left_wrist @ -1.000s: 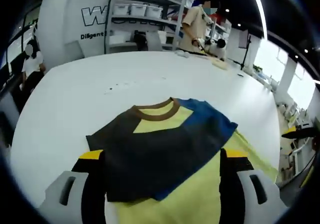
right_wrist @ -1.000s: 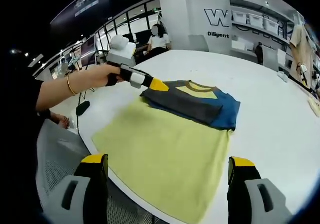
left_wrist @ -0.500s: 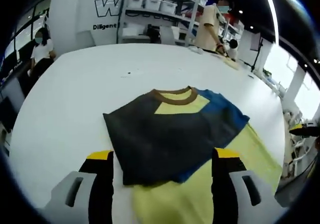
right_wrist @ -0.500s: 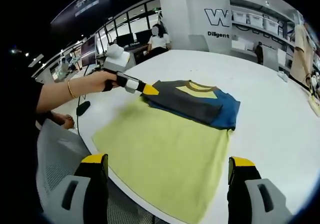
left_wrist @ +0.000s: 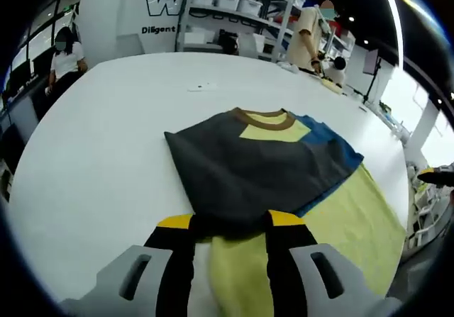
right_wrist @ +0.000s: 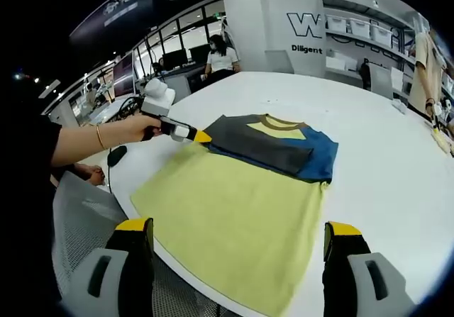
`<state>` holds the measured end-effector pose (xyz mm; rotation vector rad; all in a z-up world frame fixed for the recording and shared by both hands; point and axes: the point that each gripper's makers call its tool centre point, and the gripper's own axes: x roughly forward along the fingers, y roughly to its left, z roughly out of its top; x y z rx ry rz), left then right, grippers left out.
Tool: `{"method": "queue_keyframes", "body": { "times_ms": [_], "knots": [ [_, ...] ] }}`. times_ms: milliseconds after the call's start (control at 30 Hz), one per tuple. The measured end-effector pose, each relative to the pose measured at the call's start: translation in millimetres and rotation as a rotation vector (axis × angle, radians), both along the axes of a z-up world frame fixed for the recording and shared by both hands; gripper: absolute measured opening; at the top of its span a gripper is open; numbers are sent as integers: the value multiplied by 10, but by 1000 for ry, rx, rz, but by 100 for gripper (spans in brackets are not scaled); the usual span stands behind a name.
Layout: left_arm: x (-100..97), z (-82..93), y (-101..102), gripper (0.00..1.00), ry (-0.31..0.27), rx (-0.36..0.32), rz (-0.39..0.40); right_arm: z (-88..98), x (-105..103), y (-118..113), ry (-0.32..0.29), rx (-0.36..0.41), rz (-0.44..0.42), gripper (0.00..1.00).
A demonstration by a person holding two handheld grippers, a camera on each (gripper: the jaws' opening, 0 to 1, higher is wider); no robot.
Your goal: Fold the garment on the visible template until the final outline fits inside the template.
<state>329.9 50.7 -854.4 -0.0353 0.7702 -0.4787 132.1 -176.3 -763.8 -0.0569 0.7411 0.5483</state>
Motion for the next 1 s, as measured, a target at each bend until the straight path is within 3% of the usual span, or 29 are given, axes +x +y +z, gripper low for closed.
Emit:
{"method": "queue_keyframes", "body": {
  "times_ms": [433,1000],
  "knots": [
    [-78,-24,63,13,-9,4,18,3,3,-18,-4,-2,-13,99],
    [-90,-52,143,7,-6,23,28,-2,-16,-21,-1,-9,-12,99]
  ]
}}
